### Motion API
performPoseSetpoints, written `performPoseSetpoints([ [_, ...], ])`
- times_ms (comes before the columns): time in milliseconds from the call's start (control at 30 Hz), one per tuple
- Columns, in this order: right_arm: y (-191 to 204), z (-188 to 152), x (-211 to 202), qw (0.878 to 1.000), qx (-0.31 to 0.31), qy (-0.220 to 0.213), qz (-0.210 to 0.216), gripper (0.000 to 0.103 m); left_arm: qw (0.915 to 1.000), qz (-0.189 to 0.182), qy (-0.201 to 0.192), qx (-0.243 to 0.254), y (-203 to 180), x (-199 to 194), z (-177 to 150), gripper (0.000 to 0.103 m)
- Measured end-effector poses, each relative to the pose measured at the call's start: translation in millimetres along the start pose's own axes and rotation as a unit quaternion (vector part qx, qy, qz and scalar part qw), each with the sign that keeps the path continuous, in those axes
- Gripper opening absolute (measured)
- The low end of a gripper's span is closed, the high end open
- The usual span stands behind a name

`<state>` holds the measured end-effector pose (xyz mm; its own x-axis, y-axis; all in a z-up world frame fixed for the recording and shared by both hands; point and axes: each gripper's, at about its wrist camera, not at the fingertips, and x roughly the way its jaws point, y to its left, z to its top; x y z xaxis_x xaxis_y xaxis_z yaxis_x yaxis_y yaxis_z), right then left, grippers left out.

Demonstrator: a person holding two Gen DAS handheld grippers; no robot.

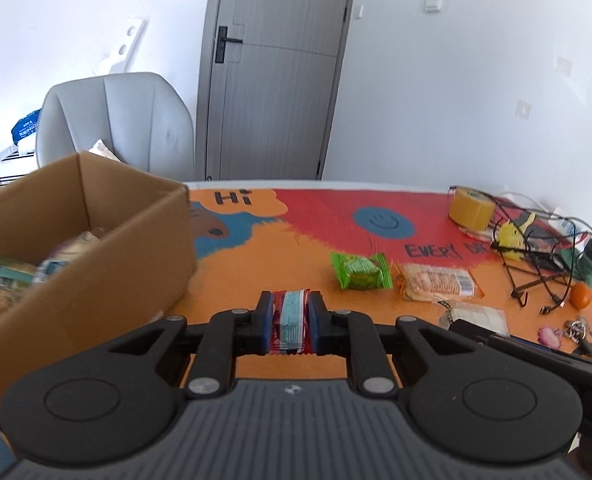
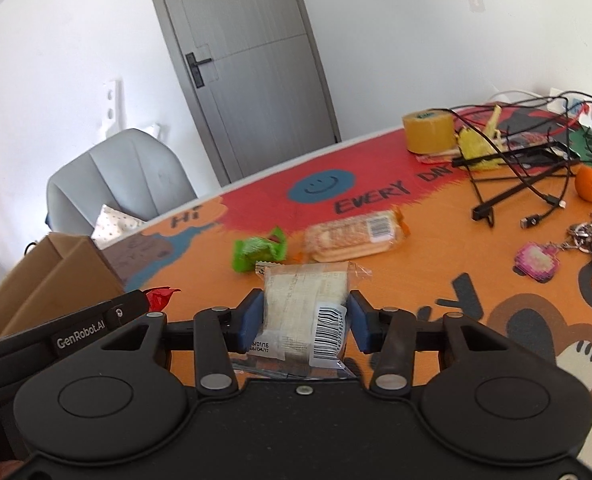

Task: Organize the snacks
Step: 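Carry both packets over the cardboard box and open both grippers to drop them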

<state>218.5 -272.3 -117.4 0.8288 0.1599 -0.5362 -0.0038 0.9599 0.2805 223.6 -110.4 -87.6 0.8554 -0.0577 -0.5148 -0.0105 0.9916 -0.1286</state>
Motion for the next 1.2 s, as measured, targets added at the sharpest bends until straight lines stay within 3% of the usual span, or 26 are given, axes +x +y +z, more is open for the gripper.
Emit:
performPoseSetpoints([
  [733, 82, 10, -21, 0.997, -0.032, -0.039, 0.060, 0.045, 0.9949, 0.007, -0.085, -0.053, 64, -70, 31, 0.017],
  [1200, 140, 14, -10, 0.991, -0.063, -0.035, 0.112, 0.045, 0.9877, 0.060, -0.111, -0.092, 126, -87, 45, 0.016],
])
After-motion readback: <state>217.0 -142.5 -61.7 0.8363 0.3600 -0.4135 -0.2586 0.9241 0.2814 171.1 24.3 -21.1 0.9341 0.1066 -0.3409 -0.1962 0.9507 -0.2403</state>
